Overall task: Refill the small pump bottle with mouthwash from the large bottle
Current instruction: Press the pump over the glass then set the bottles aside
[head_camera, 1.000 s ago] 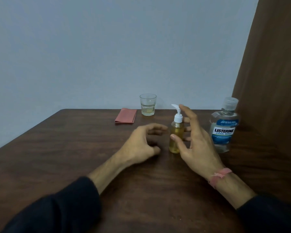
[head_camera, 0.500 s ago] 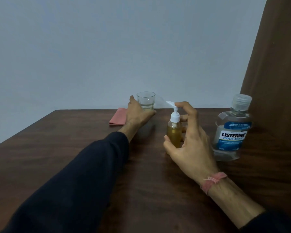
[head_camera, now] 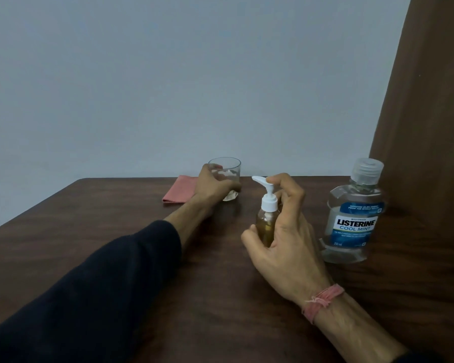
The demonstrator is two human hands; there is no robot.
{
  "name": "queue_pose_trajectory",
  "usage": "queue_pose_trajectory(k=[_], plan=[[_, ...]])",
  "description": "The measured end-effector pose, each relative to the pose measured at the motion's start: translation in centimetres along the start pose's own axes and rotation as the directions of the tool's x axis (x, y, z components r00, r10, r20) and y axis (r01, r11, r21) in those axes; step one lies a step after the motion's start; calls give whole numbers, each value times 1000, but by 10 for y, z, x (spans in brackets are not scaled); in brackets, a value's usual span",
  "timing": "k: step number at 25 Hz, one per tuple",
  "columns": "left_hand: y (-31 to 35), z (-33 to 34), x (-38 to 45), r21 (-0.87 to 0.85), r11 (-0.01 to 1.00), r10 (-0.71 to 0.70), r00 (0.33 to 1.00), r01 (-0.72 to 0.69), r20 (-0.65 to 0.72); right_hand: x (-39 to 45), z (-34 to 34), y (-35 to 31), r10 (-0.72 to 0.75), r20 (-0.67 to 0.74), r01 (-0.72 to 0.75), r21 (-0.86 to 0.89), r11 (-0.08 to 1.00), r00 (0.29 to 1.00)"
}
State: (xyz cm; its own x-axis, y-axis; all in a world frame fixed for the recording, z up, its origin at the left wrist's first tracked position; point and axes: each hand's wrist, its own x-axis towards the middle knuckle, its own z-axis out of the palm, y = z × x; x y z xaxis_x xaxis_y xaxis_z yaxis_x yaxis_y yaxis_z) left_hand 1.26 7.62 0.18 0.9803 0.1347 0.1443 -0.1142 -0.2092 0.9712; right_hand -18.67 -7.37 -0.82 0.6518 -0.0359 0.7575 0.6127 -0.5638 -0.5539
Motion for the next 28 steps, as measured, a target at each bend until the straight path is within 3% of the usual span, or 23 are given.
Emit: queue_pose_trajectory(k=[5,9,13,16,28], plan=[[-4,-57,-90,-21,983,182,978,-181,104,-1,-2,-9,43,24,-44,60,997,999],[-5,-97,-144,120,930,328,932,-347,154,-9,2,-24,-24,79,18,85,996,997],[-1,-101,-165,174,883,409,896,-436,173,-12,-1,-30,-99,142,88,86,992,985],[1,-98,-168,224,840,461,867,-495,188,-11,-1,-35,-74,151,56,118,991,986],[-4,-99,-161,235,827,468,858,-510,214,-8,0,-36,-57,154,49,55,997,986]])
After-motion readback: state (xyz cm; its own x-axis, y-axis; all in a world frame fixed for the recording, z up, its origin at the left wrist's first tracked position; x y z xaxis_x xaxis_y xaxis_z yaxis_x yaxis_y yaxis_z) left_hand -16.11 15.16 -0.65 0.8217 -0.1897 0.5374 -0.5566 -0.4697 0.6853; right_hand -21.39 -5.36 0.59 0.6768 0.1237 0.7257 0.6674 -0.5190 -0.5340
